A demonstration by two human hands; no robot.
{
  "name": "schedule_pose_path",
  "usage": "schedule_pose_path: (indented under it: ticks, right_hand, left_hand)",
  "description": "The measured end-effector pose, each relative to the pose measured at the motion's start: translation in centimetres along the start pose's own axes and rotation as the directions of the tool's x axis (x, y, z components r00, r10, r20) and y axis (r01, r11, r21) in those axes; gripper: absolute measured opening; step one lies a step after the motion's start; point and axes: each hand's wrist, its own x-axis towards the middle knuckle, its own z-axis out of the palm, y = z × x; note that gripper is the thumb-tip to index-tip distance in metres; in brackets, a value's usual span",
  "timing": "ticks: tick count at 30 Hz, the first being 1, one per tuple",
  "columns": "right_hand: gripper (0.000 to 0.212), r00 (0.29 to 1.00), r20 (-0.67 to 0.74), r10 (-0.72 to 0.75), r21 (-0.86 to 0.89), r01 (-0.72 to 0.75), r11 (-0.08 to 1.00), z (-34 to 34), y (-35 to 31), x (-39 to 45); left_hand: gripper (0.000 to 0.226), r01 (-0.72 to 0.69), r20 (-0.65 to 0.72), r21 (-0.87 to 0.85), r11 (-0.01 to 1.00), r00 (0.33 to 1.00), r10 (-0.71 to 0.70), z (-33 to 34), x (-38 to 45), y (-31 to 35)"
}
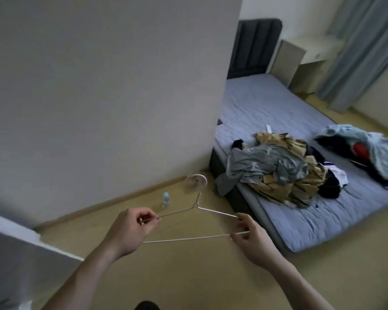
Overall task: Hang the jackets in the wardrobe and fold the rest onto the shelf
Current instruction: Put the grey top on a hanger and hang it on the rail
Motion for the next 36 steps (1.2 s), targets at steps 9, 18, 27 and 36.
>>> schedule_pose_path:
  ticks: [9, 18, 27, 36]
  right_hand:
    - [0.068, 0.986, -0.088, 0.145, 0.118, -0.134, 0.984, -8.9, 9.1, 6.8]
    - [0.066, 0.922, -0.038, 0.386, 0.172, -0.374, 0.911, -15.7, 15.6, 18.8]
    - [0.065, 0.867, 0.020, 0.497, 0.138, -0.495, 0.858, -24.3, 23.5, 32.9]
    - [0.075, 0.823, 0.167, 0.544, -0.111, -0.532, 0.839, -26.9, 33.2, 53.8]
  left_hand:
    - [0.016, -0.059, 0.205, 0.048, 0.997, 0.978, 0.048, 10.1, 13.4, 10.1]
    - [0.015, -0.032, 0.291, 0.078, 0.996, 0.957, 0.008, 17.9, 29.4, 16.0]
    - [0.019, 0.163, 0.249, -0.034, 0.986, 0.957, -0.150, 24.1, 42.5, 19.7]
    - [0.020, 0.411, 0.128, -0.059, 0.910, 0.907, -0.402, 31.6, 49.6, 18.9]
